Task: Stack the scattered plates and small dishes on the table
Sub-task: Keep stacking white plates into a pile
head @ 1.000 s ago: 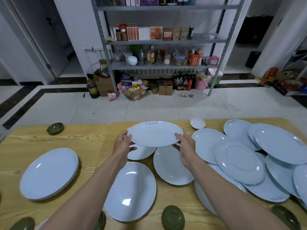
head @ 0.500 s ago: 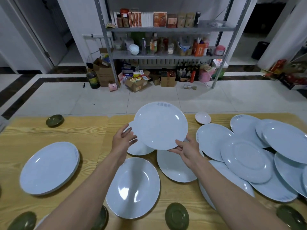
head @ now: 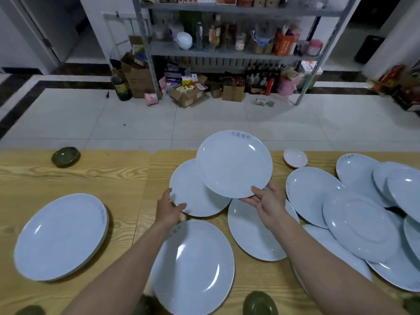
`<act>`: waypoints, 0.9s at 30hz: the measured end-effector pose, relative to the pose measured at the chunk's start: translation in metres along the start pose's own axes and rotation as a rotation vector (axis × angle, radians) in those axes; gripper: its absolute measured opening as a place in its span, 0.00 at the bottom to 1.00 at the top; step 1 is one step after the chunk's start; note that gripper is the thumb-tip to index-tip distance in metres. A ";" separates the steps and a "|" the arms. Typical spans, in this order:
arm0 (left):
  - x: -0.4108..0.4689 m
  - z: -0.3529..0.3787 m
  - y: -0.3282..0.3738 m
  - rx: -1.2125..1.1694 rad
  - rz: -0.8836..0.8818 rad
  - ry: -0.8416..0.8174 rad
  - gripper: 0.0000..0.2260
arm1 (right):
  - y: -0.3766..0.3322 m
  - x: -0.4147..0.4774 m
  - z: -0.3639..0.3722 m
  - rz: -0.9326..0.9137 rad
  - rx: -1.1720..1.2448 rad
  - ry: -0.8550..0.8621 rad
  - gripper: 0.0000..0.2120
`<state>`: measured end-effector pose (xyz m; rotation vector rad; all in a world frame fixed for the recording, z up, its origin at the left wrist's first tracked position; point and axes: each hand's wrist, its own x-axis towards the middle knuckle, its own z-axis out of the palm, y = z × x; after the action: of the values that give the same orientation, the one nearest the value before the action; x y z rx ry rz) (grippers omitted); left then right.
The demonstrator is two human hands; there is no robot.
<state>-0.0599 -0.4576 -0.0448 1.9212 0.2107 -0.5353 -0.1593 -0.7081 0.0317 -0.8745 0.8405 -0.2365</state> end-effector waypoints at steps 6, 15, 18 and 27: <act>0.016 0.000 -0.013 -0.128 -0.104 -0.071 0.36 | 0.004 0.017 0.004 0.008 0.015 0.001 0.25; 0.020 0.006 -0.006 -0.387 -0.163 -0.063 0.35 | 0.005 0.023 0.007 0.014 0.028 -0.016 0.25; 0.015 0.006 -0.001 -0.445 -0.172 -0.028 0.38 | 0.004 0.020 0.008 0.023 0.046 -0.014 0.25; -0.012 -0.012 0.022 -0.683 -0.166 0.082 0.41 | -0.014 -0.006 0.014 -0.012 0.050 -0.084 0.26</act>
<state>-0.0581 -0.4543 -0.0171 1.2644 0.5355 -0.4208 -0.1514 -0.7057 0.0506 -0.8375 0.7484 -0.2281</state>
